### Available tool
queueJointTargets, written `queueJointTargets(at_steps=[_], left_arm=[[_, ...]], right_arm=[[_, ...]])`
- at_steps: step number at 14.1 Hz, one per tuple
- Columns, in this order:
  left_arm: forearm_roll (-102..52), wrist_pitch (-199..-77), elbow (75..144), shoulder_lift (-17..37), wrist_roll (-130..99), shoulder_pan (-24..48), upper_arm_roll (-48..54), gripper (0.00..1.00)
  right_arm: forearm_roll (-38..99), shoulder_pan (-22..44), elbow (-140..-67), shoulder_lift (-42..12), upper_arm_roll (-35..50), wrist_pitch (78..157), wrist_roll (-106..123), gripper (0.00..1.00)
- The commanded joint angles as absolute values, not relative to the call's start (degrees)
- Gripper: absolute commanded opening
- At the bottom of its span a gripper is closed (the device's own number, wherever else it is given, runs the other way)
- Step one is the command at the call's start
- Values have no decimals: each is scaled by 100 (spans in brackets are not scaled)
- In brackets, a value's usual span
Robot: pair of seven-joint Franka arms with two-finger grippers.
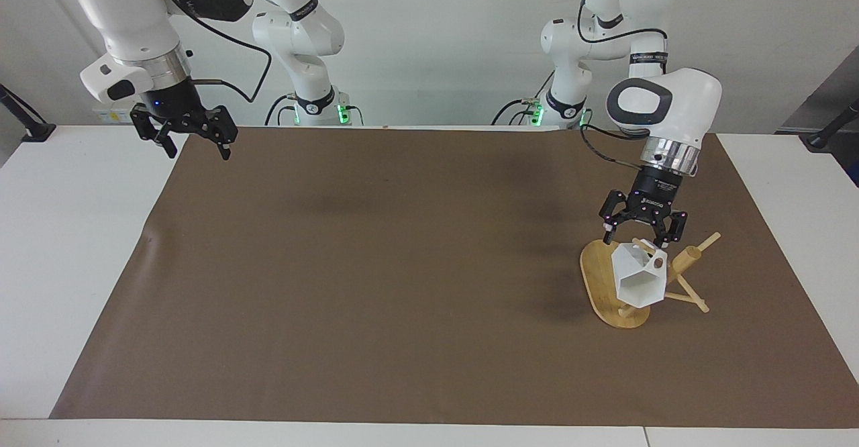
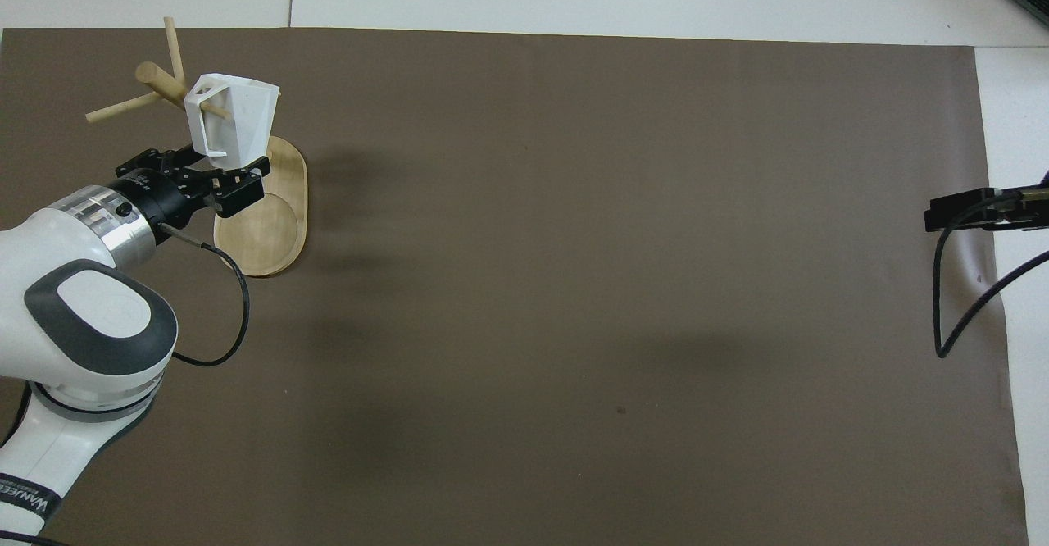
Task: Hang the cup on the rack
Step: 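Lower the cup onto the rack peg with the left gripper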
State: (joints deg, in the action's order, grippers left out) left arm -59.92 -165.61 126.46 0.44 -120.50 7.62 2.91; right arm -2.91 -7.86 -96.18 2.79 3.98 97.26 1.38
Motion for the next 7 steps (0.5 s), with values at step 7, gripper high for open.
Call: queueJointTargets(at_steps=[7], left_arm=[[-5829,-16050,12718,-491,-11163,282,193,100]], right_arm=[[88,-826,-9686,369,185,9773,-431,100]])
